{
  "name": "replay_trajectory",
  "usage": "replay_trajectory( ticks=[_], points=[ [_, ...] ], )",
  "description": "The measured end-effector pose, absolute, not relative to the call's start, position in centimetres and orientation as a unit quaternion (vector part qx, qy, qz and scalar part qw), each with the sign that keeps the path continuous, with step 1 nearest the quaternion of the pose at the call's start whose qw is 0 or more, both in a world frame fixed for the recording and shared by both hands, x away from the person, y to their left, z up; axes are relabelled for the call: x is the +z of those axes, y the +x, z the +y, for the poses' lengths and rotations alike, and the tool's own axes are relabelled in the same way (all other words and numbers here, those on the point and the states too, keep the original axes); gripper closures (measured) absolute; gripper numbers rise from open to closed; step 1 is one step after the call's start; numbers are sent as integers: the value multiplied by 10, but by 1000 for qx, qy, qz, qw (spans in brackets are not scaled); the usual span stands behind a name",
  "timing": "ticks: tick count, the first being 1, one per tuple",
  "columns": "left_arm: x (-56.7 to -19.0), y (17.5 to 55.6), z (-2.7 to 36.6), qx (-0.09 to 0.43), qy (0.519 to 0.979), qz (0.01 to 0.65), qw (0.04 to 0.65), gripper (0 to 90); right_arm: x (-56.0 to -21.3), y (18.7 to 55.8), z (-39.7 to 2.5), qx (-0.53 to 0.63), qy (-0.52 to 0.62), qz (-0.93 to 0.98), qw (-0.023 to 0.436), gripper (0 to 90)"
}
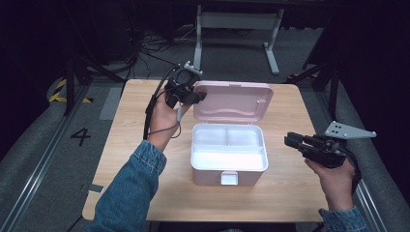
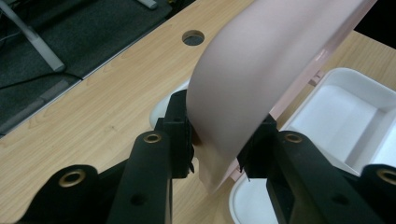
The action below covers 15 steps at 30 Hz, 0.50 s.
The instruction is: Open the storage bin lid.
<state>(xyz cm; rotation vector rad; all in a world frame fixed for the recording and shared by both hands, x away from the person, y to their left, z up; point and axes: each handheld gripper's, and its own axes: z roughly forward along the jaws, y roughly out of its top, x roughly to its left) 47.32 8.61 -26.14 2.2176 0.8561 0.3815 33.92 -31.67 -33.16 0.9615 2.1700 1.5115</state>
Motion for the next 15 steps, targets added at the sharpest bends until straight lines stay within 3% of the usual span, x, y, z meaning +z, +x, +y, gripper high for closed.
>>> replay_trajectory(
  ticks=[15],
  points=[
    [-272, 505, 82, 145, 857, 354, 345, 639, -339, 346, -321, 512, 357, 765, 162, 649]
  ],
)
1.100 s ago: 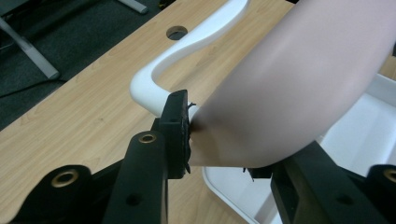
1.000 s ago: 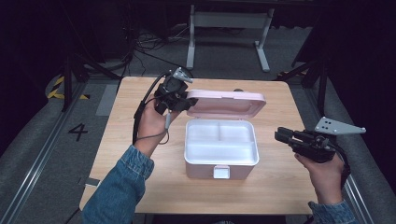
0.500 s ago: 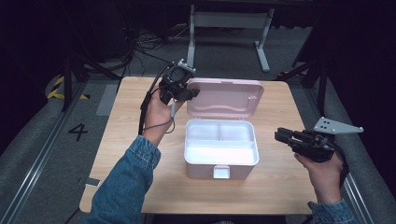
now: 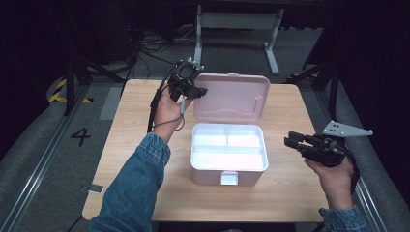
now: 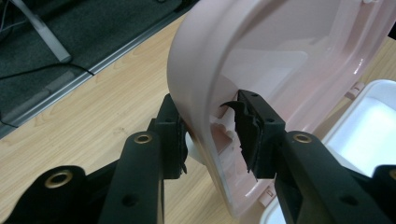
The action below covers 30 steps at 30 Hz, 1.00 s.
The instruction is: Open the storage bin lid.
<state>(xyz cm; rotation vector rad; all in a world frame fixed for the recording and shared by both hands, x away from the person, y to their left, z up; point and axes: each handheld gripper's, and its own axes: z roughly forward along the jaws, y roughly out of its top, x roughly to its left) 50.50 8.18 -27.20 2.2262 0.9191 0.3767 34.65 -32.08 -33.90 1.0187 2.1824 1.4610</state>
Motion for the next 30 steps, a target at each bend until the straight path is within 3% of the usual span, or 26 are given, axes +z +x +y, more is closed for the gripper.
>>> replay_trajectory(
  ticks=[17, 30],
  points=[
    [-294, 541, 81, 129, 856, 387, 319, 641, -348, 353, -327, 495, 371, 769, 162, 574],
    [-318, 562, 80, 120, 864, 406, 274, 692, -358, 361, -333, 480, 389, 771, 152, 557]
  ],
)
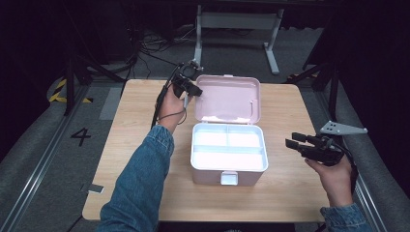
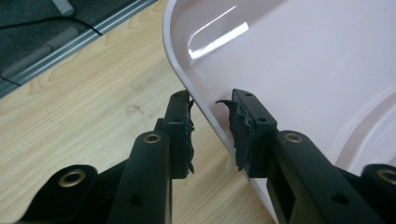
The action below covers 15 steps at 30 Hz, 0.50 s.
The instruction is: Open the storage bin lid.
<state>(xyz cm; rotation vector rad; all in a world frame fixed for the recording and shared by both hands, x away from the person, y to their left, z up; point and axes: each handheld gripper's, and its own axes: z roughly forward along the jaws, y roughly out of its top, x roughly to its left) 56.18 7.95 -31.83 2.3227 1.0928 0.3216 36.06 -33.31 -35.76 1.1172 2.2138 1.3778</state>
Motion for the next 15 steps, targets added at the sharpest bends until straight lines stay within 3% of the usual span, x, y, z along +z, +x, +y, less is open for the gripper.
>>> replay_trajectory(
  ticks=[15],
  points=[
    [-348, 577, 68, 105, 880, 413, 210, 680, -359, 361, -332, 478, 386, 775, 146, 543]
  ],
)
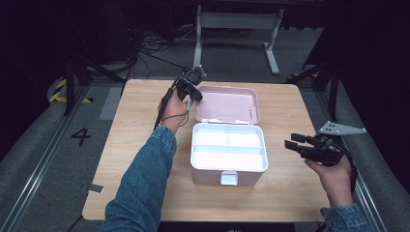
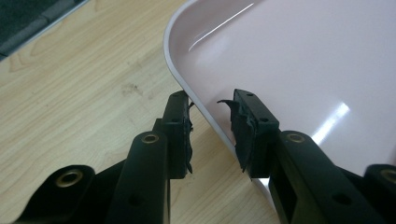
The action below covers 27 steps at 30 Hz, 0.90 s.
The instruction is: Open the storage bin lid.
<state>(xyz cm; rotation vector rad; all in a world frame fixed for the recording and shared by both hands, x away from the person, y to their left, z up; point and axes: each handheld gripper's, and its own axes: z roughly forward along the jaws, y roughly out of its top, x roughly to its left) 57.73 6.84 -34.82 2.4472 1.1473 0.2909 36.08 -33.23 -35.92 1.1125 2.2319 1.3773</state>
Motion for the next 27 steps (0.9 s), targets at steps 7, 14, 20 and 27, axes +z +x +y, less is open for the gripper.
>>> replay_trajectory(
  ticks=[7, 14, 20, 27],
  points=[
    [-360, 582, 77, 72, 875, 421, 227, 653, -360, 362, -333, 477, 388, 775, 146, 542],
    [-345, 573, 91, 69, 868, 418, 260, 576, -359, 361, -334, 476, 389, 775, 149, 530],
    [-320, 549, 105, 77, 870, 407, 268, 551, -357, 362, -337, 469, 389, 777, 159, 512],
    [-285, 483, 137, 93, 883, 377, 265, 544, -350, 367, -339, 444, 394, 788, 162, 500]
  ],
)
